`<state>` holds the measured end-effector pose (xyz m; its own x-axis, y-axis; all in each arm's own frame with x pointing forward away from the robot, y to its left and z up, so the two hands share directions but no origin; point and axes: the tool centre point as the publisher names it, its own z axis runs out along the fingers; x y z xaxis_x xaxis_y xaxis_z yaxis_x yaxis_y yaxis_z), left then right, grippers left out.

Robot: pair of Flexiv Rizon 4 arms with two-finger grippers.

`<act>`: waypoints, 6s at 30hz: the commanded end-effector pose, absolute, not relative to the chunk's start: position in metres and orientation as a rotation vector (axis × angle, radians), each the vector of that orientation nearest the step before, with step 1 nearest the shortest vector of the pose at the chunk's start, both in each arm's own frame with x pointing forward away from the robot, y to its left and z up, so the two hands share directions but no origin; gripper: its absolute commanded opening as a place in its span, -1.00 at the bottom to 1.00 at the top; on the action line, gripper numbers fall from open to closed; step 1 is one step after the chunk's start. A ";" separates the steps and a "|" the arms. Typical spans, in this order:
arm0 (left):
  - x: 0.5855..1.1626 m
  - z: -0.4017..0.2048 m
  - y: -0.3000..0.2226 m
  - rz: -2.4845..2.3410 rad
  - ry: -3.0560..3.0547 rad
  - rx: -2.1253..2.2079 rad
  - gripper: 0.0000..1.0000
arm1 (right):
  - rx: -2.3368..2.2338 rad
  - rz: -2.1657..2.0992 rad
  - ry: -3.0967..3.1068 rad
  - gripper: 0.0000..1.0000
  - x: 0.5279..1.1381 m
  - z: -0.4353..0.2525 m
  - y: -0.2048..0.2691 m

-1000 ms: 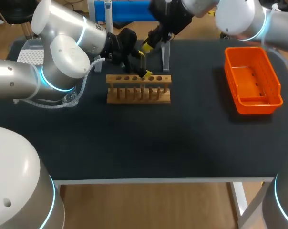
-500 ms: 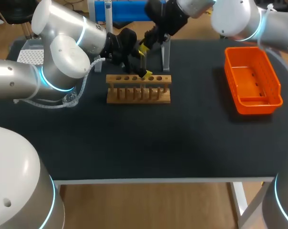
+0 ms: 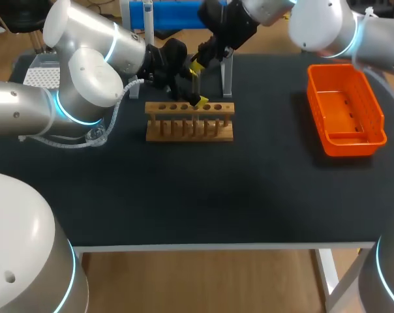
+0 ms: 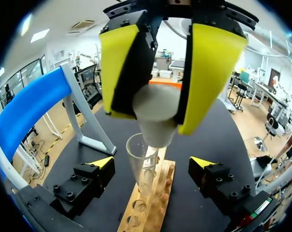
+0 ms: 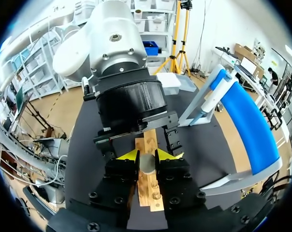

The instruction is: Invert the test tube, pick up the pipette, mount the tip to pipette, aspirate from beaker and dispense into the tube, eject the tip, return the pipette, and cap with the stopper.

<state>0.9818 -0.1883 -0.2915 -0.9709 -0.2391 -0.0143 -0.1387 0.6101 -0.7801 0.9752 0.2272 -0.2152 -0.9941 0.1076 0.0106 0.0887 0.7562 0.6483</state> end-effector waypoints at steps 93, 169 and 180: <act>0.982 -0.291 -0.188 -1.297 2.717 -0.319 1.00 | 0.209 1.085 2.872 -1.00 0.993 -0.235 0.229; 0.982 -0.291 -0.188 -1.297 2.717 -0.319 1.00 | 0.012 1.798 2.596 -1.00 0.978 -0.213 0.198; 0.982 -0.291 -0.188 -1.297 2.717 -0.319 1.00 | -0.016 1.960 2.510 -1.00 0.983 -0.211 0.205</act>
<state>0.9819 -0.1882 -0.2914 -0.9709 -0.2390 -0.0143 -0.1387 0.6101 -0.7801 0.9786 0.2031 -0.2078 -0.9994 -0.0202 0.0269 0.0208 0.2559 0.9665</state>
